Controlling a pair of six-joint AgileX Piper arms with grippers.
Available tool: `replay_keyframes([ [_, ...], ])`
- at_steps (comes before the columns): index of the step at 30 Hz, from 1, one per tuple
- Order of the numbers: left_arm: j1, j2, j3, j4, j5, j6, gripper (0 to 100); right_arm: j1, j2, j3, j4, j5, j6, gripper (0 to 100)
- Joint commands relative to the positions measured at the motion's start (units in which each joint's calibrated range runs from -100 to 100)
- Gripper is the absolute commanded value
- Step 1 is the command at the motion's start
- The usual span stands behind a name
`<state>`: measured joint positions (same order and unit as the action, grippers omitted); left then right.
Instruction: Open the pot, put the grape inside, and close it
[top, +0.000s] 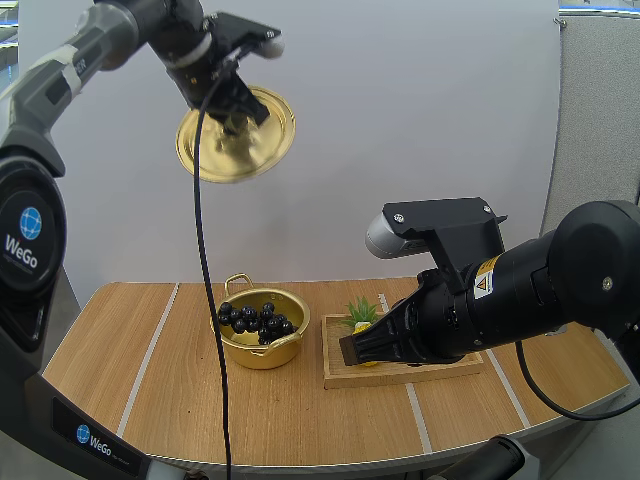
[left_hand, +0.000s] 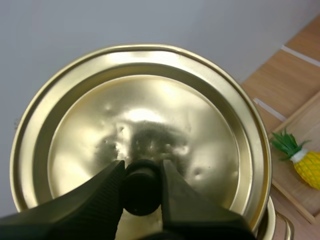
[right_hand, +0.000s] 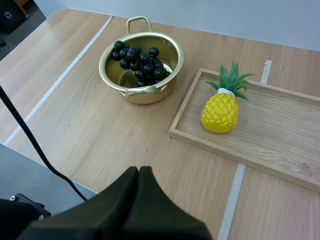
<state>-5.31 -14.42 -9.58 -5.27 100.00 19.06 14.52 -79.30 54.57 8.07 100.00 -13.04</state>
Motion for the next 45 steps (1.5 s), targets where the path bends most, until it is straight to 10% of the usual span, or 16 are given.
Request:
replay_keyframes([
  [1,-0.19,-0.3,4.1,-2.0,0.0,2.0,0,-0.3,-0.6,0.1,0.3,0.0,-0.3,0],
  [45,-0.19,19.9,20.5,-4.9,0.0,8.7,0,-0.3,-0.6,0.1,0.3,0.0,-0.4,0],
])
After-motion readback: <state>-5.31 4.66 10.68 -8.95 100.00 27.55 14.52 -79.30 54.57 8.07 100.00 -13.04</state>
